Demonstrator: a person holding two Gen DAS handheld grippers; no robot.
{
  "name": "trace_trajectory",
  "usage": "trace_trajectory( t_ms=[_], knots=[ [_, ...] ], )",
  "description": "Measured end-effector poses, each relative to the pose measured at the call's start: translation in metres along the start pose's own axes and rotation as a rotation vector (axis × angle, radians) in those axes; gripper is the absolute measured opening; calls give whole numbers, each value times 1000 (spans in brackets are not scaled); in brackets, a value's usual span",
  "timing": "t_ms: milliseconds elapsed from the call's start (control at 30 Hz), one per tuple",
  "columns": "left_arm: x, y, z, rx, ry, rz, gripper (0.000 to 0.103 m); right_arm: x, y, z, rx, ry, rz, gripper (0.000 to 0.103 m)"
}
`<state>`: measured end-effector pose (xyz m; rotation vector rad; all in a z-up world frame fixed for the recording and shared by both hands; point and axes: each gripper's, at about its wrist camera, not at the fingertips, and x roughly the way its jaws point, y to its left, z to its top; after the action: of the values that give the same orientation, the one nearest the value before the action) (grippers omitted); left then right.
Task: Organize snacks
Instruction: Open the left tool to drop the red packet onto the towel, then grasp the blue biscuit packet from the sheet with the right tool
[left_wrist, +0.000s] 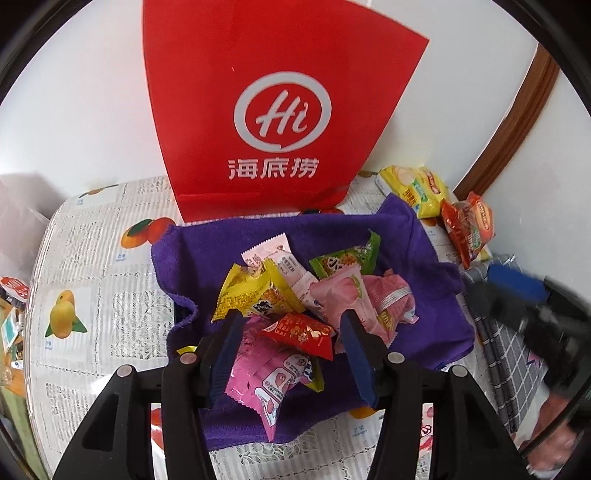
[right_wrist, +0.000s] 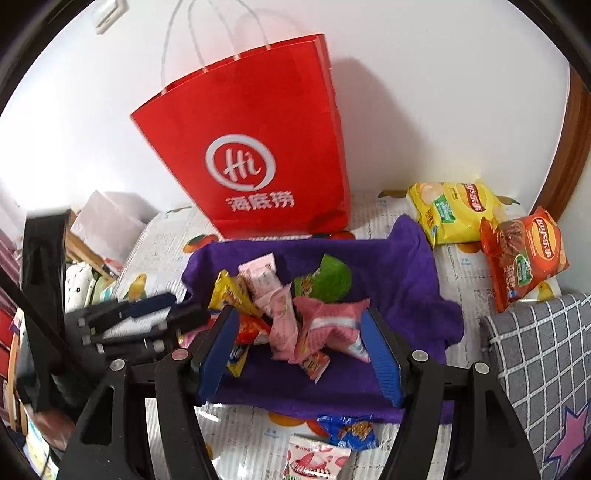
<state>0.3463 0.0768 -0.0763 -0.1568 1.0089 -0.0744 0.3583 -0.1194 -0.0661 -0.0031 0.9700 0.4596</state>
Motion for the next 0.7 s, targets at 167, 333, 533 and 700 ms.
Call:
trace_trajectory(
  t_ms=[167,333,533,700],
  knots=[
    [-10,-1,0,-2,-15,-23,55,2,-17,-46,-3,9,-92,60],
    [-20,-8,-1,16,-34,-35,55,16,-41,-88,82,86,-93,58],
    [-30,-19,-4,51,-53,-40,57,34,-45,-118,63,123,-124,58],
    [-30,-22,-5,59,-54,-38,57,54,-48,-125,58,134,-169,58]
  ],
)
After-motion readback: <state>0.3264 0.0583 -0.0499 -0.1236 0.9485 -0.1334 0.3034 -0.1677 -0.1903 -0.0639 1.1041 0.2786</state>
